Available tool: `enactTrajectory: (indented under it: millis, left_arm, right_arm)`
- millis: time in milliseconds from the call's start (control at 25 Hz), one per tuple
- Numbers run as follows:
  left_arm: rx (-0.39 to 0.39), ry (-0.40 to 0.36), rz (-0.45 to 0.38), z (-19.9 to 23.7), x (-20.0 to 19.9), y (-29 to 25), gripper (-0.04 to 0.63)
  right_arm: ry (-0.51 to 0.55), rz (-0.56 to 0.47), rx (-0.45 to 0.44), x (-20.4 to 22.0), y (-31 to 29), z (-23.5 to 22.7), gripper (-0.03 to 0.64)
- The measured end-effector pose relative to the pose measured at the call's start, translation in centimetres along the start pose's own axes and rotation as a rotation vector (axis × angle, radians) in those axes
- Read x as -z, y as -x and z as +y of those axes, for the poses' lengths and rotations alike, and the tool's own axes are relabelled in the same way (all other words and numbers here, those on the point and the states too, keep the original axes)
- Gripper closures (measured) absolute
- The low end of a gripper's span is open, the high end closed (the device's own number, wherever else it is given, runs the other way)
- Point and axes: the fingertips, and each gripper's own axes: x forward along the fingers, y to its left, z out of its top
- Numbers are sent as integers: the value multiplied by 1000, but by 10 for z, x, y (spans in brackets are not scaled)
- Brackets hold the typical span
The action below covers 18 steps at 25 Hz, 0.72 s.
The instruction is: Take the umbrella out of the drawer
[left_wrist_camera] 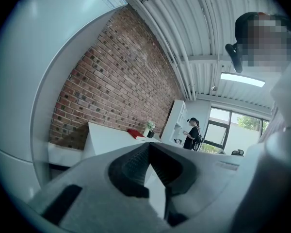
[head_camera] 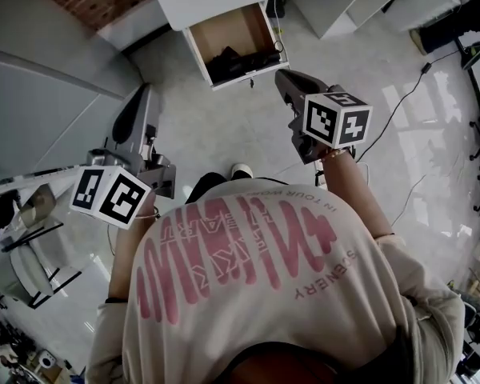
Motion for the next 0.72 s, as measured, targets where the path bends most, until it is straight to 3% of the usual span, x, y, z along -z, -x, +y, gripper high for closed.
enactTrajectory:
  millis: [320,720]
  left_arm:
    - [-23,19,38,12,11,-9,594]
    - [-3,35,67,43,7,-35,594]
  right_arm:
    - [-123,29,26,19,-16,-28,566]
    - [-97,76,-24,21,-55,-24,421]
